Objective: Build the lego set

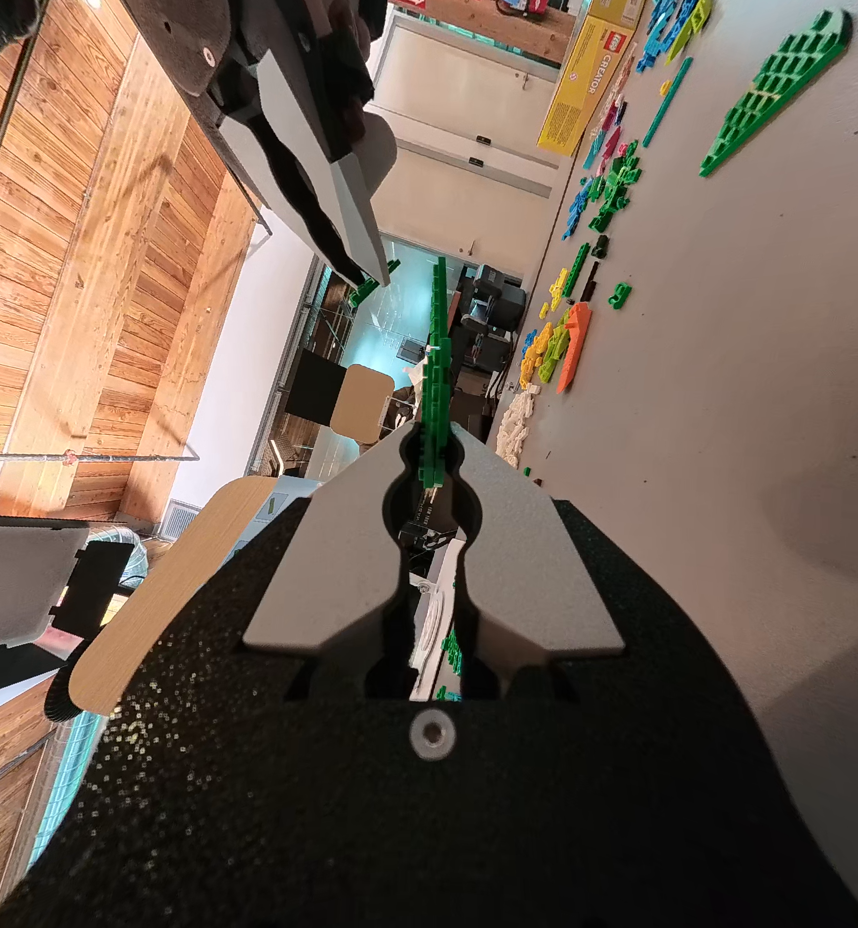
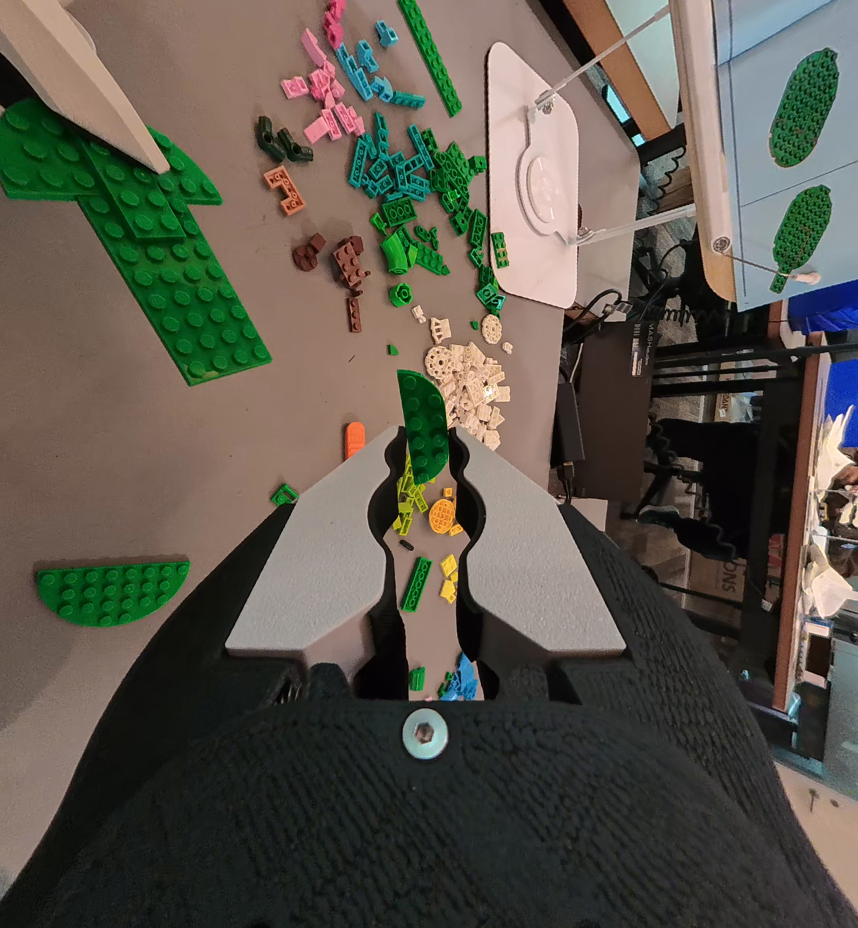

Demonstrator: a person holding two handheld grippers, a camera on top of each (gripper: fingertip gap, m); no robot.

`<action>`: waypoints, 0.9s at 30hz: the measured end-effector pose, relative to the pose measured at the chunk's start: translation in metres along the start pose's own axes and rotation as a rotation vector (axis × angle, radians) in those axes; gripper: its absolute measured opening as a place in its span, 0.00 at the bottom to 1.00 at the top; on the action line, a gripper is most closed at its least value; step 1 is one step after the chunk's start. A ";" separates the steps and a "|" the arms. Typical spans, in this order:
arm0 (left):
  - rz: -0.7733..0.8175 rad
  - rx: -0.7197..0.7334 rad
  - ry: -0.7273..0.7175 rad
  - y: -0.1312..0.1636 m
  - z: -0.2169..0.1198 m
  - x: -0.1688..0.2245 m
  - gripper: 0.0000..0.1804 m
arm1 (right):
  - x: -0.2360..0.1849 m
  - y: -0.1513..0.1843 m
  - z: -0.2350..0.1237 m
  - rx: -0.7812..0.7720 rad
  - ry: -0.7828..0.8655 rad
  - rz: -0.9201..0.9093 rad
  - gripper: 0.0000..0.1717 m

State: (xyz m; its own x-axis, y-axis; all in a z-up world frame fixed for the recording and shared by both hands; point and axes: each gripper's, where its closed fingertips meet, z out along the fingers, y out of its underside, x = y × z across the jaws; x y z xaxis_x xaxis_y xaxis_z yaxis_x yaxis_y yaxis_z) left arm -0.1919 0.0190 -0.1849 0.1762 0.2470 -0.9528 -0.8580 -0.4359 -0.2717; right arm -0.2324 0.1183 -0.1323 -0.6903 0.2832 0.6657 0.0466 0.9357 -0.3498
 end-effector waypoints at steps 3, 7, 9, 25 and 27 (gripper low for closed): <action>0.002 0.001 -0.001 0.000 0.000 0.000 0.03 | 0.000 0.001 0.000 -0.003 -0.003 0.002 0.09; 0.006 0.001 -0.001 0.000 0.000 0.000 0.03 | -0.001 0.001 0.002 -0.005 -0.011 0.006 0.09; 0.006 0.001 -0.001 0.000 0.000 0.000 0.03 | -0.001 0.002 0.002 -0.008 -0.014 0.008 0.09; -0.052 -0.076 -0.076 0.017 0.001 -0.016 0.03 | -0.069 0.028 0.044 -0.081 -0.420 0.168 0.09; -0.090 -0.078 -0.096 0.019 -0.001 -0.022 0.03 | -0.079 0.032 0.055 -0.093 -0.481 0.187 0.09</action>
State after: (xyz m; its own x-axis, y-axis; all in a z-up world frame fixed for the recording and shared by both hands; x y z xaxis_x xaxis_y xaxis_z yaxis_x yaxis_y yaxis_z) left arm -0.2119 0.0044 -0.1695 0.2005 0.3684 -0.9078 -0.8001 -0.4732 -0.3687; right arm -0.2160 0.1141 -0.2324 -0.9165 0.3390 0.2123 0.2494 0.8993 -0.3592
